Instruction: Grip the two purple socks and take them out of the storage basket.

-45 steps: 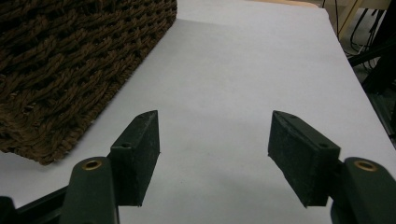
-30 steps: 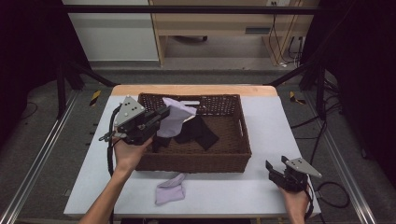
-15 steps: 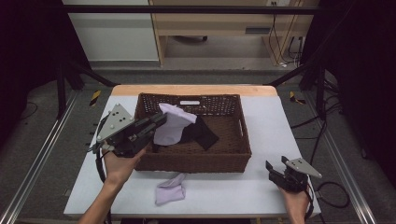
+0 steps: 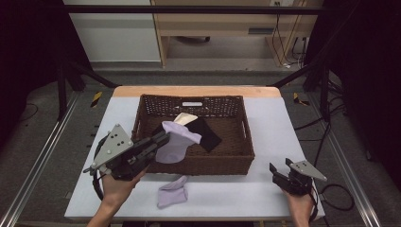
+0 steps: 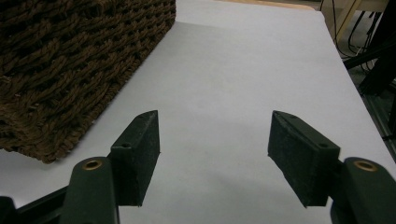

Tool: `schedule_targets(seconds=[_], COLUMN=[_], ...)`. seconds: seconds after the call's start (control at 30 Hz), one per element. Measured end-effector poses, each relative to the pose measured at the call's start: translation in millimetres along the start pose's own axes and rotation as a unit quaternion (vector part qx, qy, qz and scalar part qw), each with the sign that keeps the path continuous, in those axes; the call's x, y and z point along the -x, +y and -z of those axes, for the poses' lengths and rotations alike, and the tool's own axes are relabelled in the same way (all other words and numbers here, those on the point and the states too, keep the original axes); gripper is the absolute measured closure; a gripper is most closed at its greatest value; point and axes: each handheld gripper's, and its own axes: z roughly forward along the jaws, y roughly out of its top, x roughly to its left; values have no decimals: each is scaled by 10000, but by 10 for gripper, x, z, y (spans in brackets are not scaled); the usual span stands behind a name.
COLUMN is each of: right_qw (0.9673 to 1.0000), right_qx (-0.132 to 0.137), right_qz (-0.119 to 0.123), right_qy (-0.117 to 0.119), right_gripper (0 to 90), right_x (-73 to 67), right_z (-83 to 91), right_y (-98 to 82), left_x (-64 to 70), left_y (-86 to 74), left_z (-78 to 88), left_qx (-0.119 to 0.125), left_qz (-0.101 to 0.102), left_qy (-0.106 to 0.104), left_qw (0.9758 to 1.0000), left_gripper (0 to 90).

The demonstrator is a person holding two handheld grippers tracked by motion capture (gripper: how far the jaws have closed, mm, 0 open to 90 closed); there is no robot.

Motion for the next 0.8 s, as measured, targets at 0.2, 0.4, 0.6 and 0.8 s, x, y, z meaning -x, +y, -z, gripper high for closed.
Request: schedule_targets(seconds=[0.2, 0.4, 0.6, 0.8], right_qw=[10000, 10000, 10000, 10000], right_qx=[-20, -18, -36, -52], right_qz=[26, 44, 22, 36], right_qy=[8, 13, 25, 34], right_gripper=[344, 344, 344, 344], right_x=[-9, -10, -16, -24], right_z=[3, 1, -1, 0], right_y=[-3, -7, -11, -13], left_x=[48, 84, 120, 120], left_y=[-159, -361, -564, -808], left_z=[14, 9, -12, -78], left_qx=[-167, -385, -654, -1049], left_qz=[15, 49, 61, 105], left_qy=[-64, -136, -224, -239], left_qw=[9998, 9992, 9976, 9941], left_gripper=[863, 862, 862, 861])
